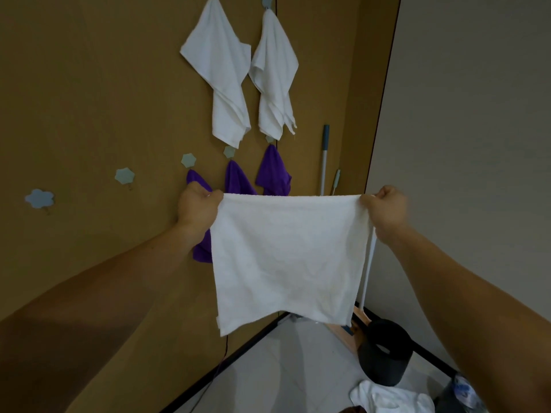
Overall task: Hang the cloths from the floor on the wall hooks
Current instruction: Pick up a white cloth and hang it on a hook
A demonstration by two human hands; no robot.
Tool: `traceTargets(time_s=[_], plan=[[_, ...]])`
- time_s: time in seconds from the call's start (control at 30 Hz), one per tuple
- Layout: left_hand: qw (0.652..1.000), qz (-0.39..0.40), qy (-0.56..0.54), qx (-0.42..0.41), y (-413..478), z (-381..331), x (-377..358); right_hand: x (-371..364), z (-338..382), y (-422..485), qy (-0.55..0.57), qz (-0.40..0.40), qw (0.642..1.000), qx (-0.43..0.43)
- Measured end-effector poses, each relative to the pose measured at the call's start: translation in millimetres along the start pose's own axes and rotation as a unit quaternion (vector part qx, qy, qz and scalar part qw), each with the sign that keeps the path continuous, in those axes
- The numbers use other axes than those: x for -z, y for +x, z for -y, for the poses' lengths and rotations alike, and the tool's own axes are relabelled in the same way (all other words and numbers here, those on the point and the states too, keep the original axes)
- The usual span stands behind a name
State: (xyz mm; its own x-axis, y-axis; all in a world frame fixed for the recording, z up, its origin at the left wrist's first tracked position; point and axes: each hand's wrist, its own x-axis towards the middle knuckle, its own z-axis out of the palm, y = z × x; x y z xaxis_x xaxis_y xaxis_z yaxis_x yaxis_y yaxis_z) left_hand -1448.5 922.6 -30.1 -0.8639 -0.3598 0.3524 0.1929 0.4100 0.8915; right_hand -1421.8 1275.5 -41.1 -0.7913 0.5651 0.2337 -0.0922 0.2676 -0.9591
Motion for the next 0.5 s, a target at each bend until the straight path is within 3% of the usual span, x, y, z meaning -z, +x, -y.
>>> traceTargets(time_s=[0.17, 0.5], plan=[[0.994, -0.025, -0.097, 0.047, 2, -10, -9, -11, 4, 2, 0.004, 0.031, 0.999, -0.007], [0.993, 0.045, -0.104, 0.036, -1, -26, -15, -15, 18, 0, -0.090, 0.225, 0.967, 0.074]])
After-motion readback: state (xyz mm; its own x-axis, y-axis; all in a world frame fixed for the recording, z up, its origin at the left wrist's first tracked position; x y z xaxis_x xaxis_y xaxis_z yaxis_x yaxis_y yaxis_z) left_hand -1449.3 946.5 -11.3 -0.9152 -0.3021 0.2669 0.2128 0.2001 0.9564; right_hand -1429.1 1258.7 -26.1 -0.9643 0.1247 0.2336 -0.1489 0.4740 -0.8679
